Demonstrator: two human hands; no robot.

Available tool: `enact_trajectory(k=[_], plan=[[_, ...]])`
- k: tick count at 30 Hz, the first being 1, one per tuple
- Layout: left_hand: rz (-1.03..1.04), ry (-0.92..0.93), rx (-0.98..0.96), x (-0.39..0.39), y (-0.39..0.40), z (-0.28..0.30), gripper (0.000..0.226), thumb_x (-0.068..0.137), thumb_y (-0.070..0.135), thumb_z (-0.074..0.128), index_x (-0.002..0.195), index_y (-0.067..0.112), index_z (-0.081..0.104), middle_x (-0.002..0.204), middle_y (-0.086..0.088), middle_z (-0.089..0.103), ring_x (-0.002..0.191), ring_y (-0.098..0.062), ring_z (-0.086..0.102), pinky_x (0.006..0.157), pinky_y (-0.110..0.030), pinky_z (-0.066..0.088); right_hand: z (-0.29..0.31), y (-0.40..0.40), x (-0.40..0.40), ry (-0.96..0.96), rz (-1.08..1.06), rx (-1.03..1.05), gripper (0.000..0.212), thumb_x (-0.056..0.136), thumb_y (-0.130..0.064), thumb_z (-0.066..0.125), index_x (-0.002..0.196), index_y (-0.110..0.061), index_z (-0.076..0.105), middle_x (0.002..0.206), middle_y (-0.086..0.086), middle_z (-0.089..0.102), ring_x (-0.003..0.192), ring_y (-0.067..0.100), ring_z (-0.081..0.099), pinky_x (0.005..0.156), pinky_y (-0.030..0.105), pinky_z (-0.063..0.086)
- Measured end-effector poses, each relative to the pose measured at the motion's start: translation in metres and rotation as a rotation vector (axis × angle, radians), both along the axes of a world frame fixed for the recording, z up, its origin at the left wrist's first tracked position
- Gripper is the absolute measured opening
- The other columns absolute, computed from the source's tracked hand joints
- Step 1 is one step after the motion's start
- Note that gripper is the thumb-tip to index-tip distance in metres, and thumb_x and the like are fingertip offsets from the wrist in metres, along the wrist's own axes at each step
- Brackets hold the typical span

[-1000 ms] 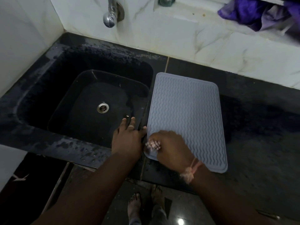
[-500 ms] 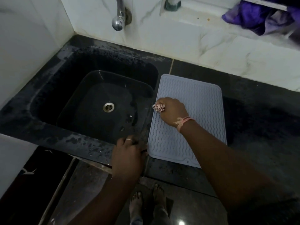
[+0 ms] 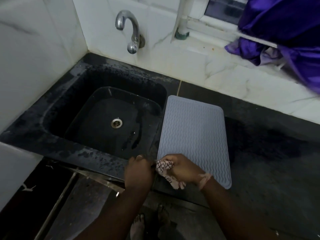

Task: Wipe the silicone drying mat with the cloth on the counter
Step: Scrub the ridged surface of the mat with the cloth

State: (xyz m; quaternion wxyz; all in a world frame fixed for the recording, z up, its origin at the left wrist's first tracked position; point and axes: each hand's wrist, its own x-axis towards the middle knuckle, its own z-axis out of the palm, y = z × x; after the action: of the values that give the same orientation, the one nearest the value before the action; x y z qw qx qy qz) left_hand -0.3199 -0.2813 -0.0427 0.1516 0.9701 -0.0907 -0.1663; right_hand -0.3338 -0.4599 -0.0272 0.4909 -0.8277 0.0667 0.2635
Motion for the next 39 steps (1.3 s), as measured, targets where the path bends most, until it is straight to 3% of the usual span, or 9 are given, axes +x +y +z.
enact_trajectory(k=[5, 8, 11, 16, 21, 26, 29, 34, 39], plan=[[0.073, 0.01, -0.157, 0.01, -0.016, 0.013, 0.028, 0.098, 0.024, 0.052, 0.117, 0.029, 0.072, 0.111, -0.006, 0.063, 0.11, -0.027, 0.058, 0.087, -0.038, 0.053, 0.009, -0.021, 0.034, -0.088, -0.209, 0.02, 0.024, 0.087, -0.014, 0.076, 0.109, -0.023, 0.073, 0.105, -0.003, 0.077, 0.097, 0.013, 0.073, 0.089, 0.032, 0.061], [0.12, 0.046, -0.227, 0.015, -0.027, 0.018, 0.025, 0.098, 0.025, 0.055, 0.113, 0.021, 0.075, 0.109, -0.01, 0.068, 0.106, -0.028, 0.066, 0.085, -0.036, 0.054, 0.006, -0.025, 0.04, -0.114, -0.105, -0.073, 0.026, 0.082, -0.023, 0.083, 0.105, -0.022, 0.072, 0.1, -0.003, 0.075, 0.09, 0.012, 0.071, 0.087, 0.036, 0.061], [0.182, 0.088, -0.249, 0.02, -0.037, 0.017, 0.023, 0.098, 0.021, 0.055, 0.109, 0.016, 0.075, 0.107, -0.011, 0.072, 0.102, -0.029, 0.069, 0.087, -0.038, 0.055, -0.005, -0.024, 0.035, -0.175, 0.044, -0.109, 0.024, 0.083, -0.012, 0.08, 0.105, -0.017, 0.072, 0.1, -0.002, 0.075, 0.094, 0.014, 0.071, 0.091, 0.042, 0.058], [0.372, 0.141, -0.274, 0.015, -0.041, 0.007, 0.02, 0.097, 0.019, 0.057, 0.103, 0.015, 0.076, 0.103, -0.012, 0.075, 0.099, -0.03, 0.071, 0.087, -0.039, 0.057, -0.02, -0.026, 0.032, -0.215, 0.081, -0.103, 0.031, 0.084, -0.015, 0.076, 0.114, -0.024, 0.07, 0.106, -0.009, 0.074, 0.097, 0.003, 0.069, 0.09, 0.025, 0.056], [0.576, 0.23, -0.314, -0.004, -0.037, -0.003, 0.011, 0.092, 0.022, 0.067, 0.087, 0.016, 0.076, 0.091, -0.007, 0.074, 0.086, -0.023, 0.071, 0.081, -0.037, 0.06, -0.027, -0.042, 0.026, -0.17, -0.088, 0.014, 0.027, 0.084, -0.014, 0.077, 0.107, -0.027, 0.072, 0.088, -0.011, 0.075, 0.076, 0.001, 0.07, 0.057, 0.017, 0.053], [0.727, 0.188, -0.339, -0.015, -0.04, -0.003, 0.018, 0.087, 0.017, 0.061, 0.08, 0.01, 0.076, 0.083, -0.012, 0.074, 0.081, -0.028, 0.071, 0.072, -0.037, 0.059, -0.028, -0.051, 0.033, -0.444, 0.281, -0.083, 0.023, 0.082, -0.005, 0.074, 0.101, -0.017, 0.072, 0.097, -0.003, 0.073, 0.09, 0.013, 0.068, 0.081, 0.036, 0.058], [0.801, 0.159, -0.375, -0.019, -0.046, -0.004, 0.017, 0.085, 0.016, 0.063, 0.077, 0.008, 0.076, 0.079, -0.011, 0.074, 0.079, -0.027, 0.071, 0.069, -0.036, 0.058, -0.032, -0.05, 0.042, -0.662, 0.575, -0.241, 0.024, 0.082, -0.008, 0.072, 0.104, -0.018, 0.074, 0.108, -0.003, 0.073, 0.097, 0.022, 0.066, 0.084, 0.045, 0.053], [0.892, 0.088, -0.379, -0.024, -0.055, -0.009, 0.022, 0.087, 0.02, 0.064, 0.071, 0.007, 0.071, 0.07, -0.008, 0.07, 0.071, -0.025, 0.069, 0.061, -0.033, 0.052, -0.035, -0.039, 0.036, -0.813, 0.858, -0.443, 0.031, 0.09, -0.043, 0.049, 0.109, -0.03, 0.07, 0.116, -0.012, 0.07, 0.1, 0.02, 0.06, 0.083, 0.037, 0.043], [0.889, 0.119, -0.406, -0.023, -0.052, -0.012, 0.019, 0.088, 0.019, 0.065, 0.074, 0.01, 0.074, 0.074, -0.006, 0.072, 0.07, -0.019, 0.069, 0.068, -0.04, 0.06, -0.039, -0.036, 0.044, -0.954, 0.995, -0.552, 0.024, 0.086, -0.021, 0.069, 0.108, -0.03, 0.067, 0.11, -0.012, 0.068, 0.096, 0.02, 0.057, 0.081, 0.037, 0.039]])
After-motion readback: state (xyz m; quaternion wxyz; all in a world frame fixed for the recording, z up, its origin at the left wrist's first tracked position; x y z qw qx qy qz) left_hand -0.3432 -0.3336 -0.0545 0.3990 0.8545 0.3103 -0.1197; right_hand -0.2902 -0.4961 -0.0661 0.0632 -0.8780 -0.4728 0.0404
